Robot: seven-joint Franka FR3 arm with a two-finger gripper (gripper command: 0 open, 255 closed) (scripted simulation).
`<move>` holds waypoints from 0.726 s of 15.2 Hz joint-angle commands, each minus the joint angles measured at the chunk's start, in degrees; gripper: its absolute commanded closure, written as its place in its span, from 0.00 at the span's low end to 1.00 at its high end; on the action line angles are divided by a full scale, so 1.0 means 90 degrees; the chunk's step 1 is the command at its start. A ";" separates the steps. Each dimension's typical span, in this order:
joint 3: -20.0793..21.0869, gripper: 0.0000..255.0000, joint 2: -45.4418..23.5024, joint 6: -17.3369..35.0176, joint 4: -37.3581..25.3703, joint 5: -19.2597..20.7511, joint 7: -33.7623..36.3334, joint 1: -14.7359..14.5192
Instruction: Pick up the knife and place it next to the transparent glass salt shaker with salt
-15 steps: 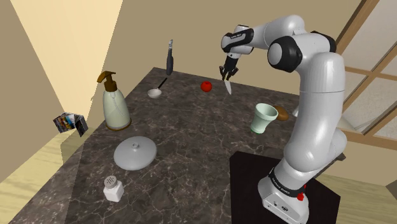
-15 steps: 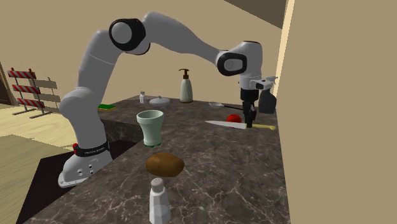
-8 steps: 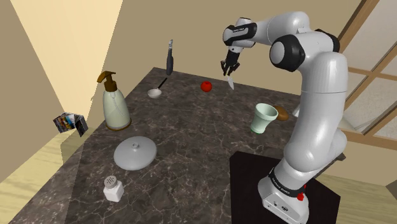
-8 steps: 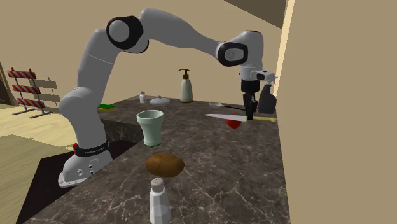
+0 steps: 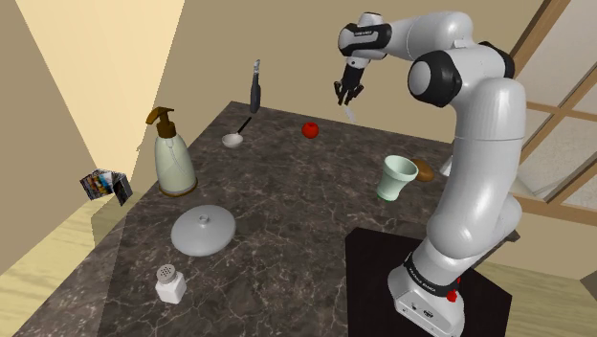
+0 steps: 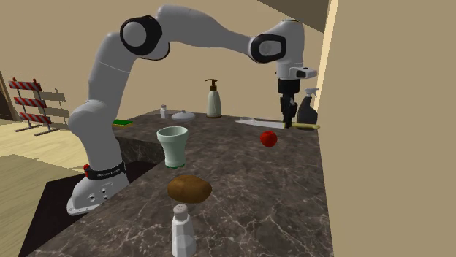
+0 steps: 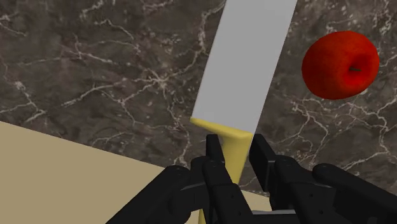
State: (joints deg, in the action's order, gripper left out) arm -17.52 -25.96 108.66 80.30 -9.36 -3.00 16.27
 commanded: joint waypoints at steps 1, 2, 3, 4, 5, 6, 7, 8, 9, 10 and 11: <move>-0.0008 1.00 0.0021 -0.0153 -0.0130 0.0010 0.0007 0.0011; -0.0010 1.00 0.0025 -0.0236 -0.0210 0.0014 0.0012 0.0016; -0.0013 1.00 0.0027 -0.0320 -0.0292 0.0017 0.0018 0.0022; -0.0015 1.00 0.0028 -0.0405 -0.0378 0.0019 0.0023 0.0029; -0.0017 1.00 0.0026 -0.0491 -0.0466 0.0021 0.0029 0.0036; -0.0017 1.00 0.0027 -0.0496 -0.0469 0.0022 0.0029 0.0036; -0.0054 1.00 0.0141 -0.0439 -0.0295 0.0029 -0.0089 0.0097; -0.0092 1.00 0.0247 -0.0387 -0.0132 0.0036 -0.0207 0.0160; -0.0131 1.00 0.0346 -0.0340 0.0018 0.0042 -0.0327 0.0225; -0.0170 1.00 0.0438 -0.0299 0.0156 0.0046 -0.0448 0.0292; -0.0210 1.00 0.0523 -0.0261 0.0282 0.0050 -0.0571 0.0361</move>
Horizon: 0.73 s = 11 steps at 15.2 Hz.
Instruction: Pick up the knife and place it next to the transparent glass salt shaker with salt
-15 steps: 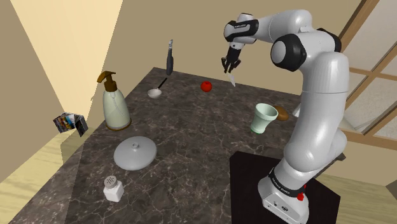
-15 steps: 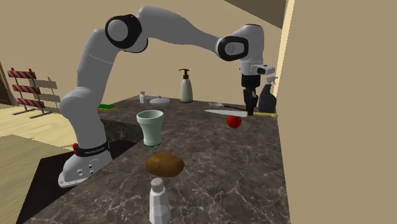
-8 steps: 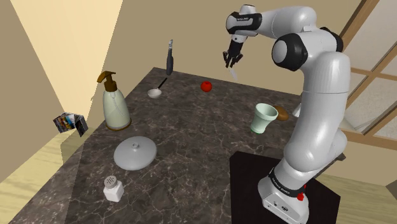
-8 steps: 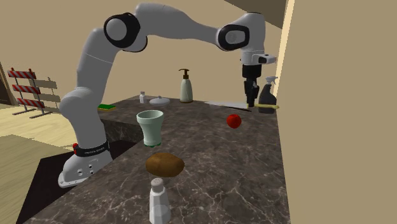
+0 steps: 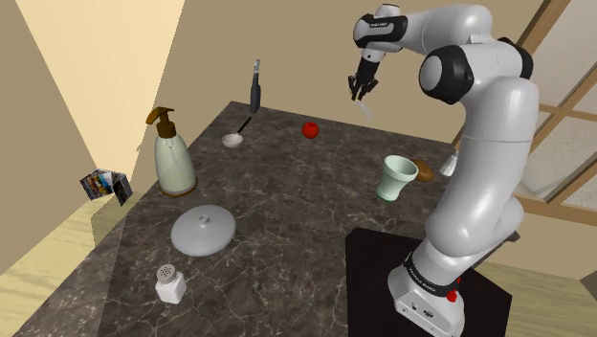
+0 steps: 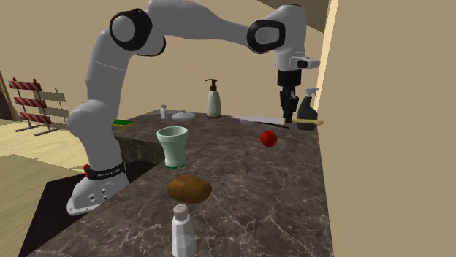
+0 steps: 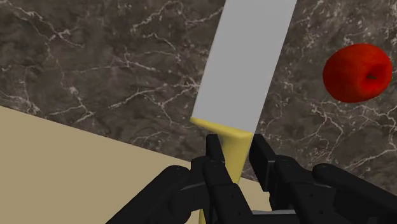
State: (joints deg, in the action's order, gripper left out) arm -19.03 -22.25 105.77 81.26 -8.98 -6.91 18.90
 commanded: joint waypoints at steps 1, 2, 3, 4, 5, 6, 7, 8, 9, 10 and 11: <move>-0.0082 1.00 0.0189 0.0093 0.0292 0.0010 -0.0260 0.0140; -0.0123 1.00 0.0260 0.0122 0.0397 0.0011 -0.0385 0.0213; -0.0165 1.00 0.0325 0.0148 0.0493 0.0010 -0.0511 0.0288; -0.0206 1.00 0.0383 0.0169 0.0579 0.0009 -0.0639 0.0365; -0.0250 1.00 0.0435 0.0188 0.0656 0.0005 -0.0768 0.0443; -0.0293 1.00 0.0481 0.0203 0.0723 0.0000 -0.0898 0.0522; -0.0338 1.00 0.0520 0.0214 0.0782 -0.0006 -0.1030 0.0602; -0.0382 1.00 0.0553 0.0223 0.0831 -0.0015 -0.1164 0.0685; -0.0427 1.00 0.0580 0.0228 0.0872 -0.0025 -0.1298 0.0770; -0.0471 1.00 0.0600 0.0231 0.0905 -0.0037 -0.1434 0.0856; -0.0515 1.00 0.0614 0.0230 0.0928 -0.0051 -0.1571 0.0944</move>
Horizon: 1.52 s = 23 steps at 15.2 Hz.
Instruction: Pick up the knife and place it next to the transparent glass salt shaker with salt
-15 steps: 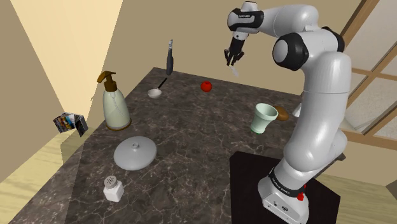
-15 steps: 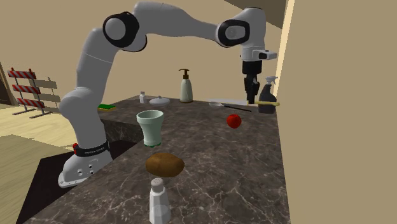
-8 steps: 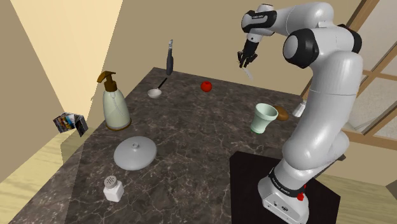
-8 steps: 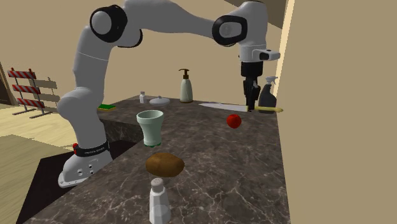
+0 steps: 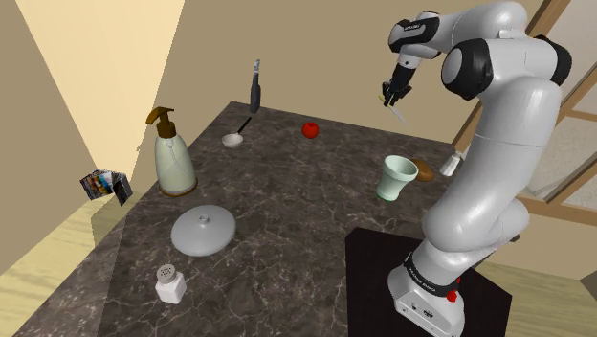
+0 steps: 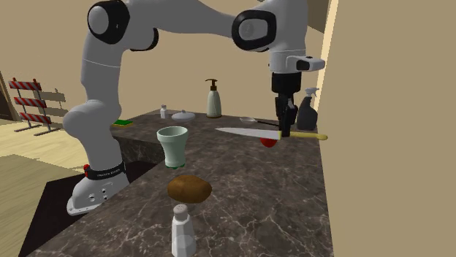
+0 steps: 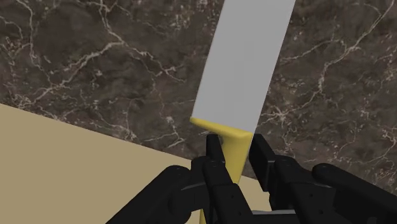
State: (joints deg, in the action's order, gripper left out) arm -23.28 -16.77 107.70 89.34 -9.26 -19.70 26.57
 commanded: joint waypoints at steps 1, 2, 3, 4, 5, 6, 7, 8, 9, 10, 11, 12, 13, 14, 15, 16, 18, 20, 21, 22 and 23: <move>-0.0087 1.00 0.0013 0.0013 0.0046 -0.0037 -0.0289 0.0182; -0.0132 1.00 0.0015 0.0006 0.0053 -0.0055 -0.0428 0.0273; -0.0176 1.00 0.0010 -0.0003 0.0051 -0.0077 -0.0569 0.0366; -0.0219 1.00 -0.0001 -0.0015 0.0041 -0.0099 -0.0710 0.0462; -0.0260 1.00 -0.0019 -0.0030 0.0022 -0.0125 -0.0853 0.0561; -0.0303 1.00 -0.0043 -0.0049 -0.0005 -0.0153 -0.0996 0.0660; -0.0345 1.00 -0.0073 -0.0070 -0.0041 -0.0184 -0.1140 0.0762; -0.0383 1.00 -0.0110 -0.0094 -0.0086 -0.0217 -0.1284 0.0868; -0.0422 1.00 -0.0153 -0.0122 -0.0139 -0.0252 -0.1429 0.0976; -0.0459 1.00 -0.0203 -0.0153 -0.0201 -0.0291 -0.1573 0.1086; -0.0494 1.00 -0.0259 -0.0187 -0.0273 -0.0332 -0.1718 0.1200; -0.0529 1.00 -0.0322 -0.0225 -0.0354 -0.0375 -0.1863 0.1315; -0.0562 1.00 -0.0392 -0.0267 -0.0444 -0.0422 -0.2007 0.1435; -0.0593 1.00 -0.0468 -0.0312 -0.0544 -0.0470 -0.2150 0.1557; -0.0621 1.00 -0.0551 -0.0362 -0.0654 -0.0521 -0.2292 0.1684; -0.0646 1.00 -0.0640 -0.0415 -0.0775 -0.0574 -0.2433 0.1815; -0.0690 1.00 -0.0840 -0.0536 -0.1049 -0.0686 -0.2709 0.2088; -0.0720 1.00 -0.1067 -0.0676 -0.1373 -0.0805 -0.2974 0.2381; -0.0731 1.00 -0.1193 -0.0754 -0.1555 -0.0867 -0.3103 0.2534; -0.0738 1.00 -0.1326 -0.0839 -0.1752 -0.0931 -0.3227 0.2694; -0.0742 1.00 -0.1467 -0.0930 -0.1965 -0.0996 -0.3347 0.2858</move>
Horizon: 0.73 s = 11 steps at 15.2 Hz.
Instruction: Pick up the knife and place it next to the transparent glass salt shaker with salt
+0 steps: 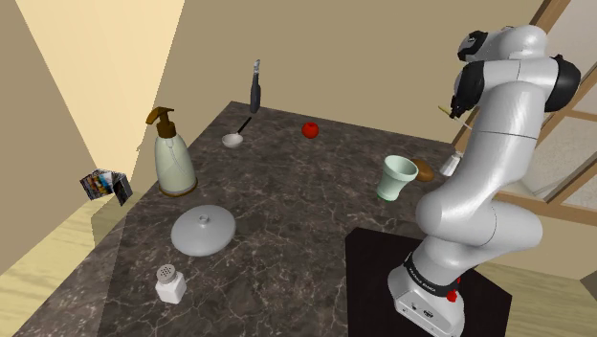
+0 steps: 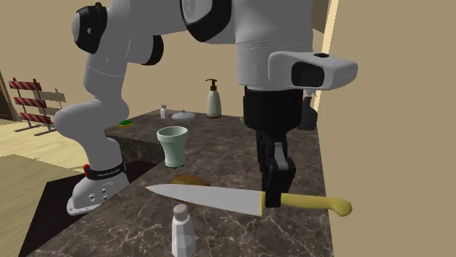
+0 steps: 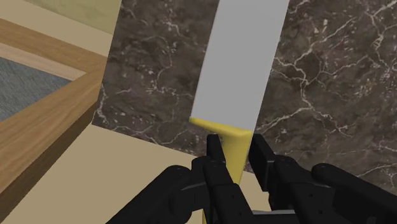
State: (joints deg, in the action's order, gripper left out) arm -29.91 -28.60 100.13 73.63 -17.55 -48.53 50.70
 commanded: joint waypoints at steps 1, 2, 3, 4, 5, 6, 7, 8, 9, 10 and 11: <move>-0.0006 1.00 -0.0316 -0.0196 -0.0470 -0.0147 -0.0267 0.0361; 0.0000 1.00 -0.0308 -0.0106 -0.0371 -0.0145 -0.0277 0.0345; 0.0002 1.00 -0.0304 -0.0018 -0.0276 -0.0146 -0.0289 0.0328; 0.0004 1.00 -0.0301 0.0068 -0.0184 -0.0149 -0.0301 0.0312; 0.0006 1.00 -0.0300 0.0153 -0.0095 -0.0153 -0.0313 0.0297; 0.0009 1.00 -0.0302 0.0237 -0.0009 -0.0157 -0.0325 0.0284; 0.0013 1.00 -0.0305 0.0320 0.0074 -0.0163 -0.0337 0.0271; 0.0017 1.00 -0.0310 0.0401 0.0153 -0.0170 -0.0350 0.0259; 0.0021 1.00 -0.0316 0.0482 0.0231 -0.0177 -0.0362 0.0249; 0.0025 1.00 -0.0324 0.0562 0.0305 -0.0186 -0.0375 0.0239; 0.0031 1.00 -0.0334 0.0640 0.0377 -0.0195 -0.0388 0.0230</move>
State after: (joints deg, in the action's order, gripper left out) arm -29.68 -31.57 104.98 76.14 -19.23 -51.88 52.90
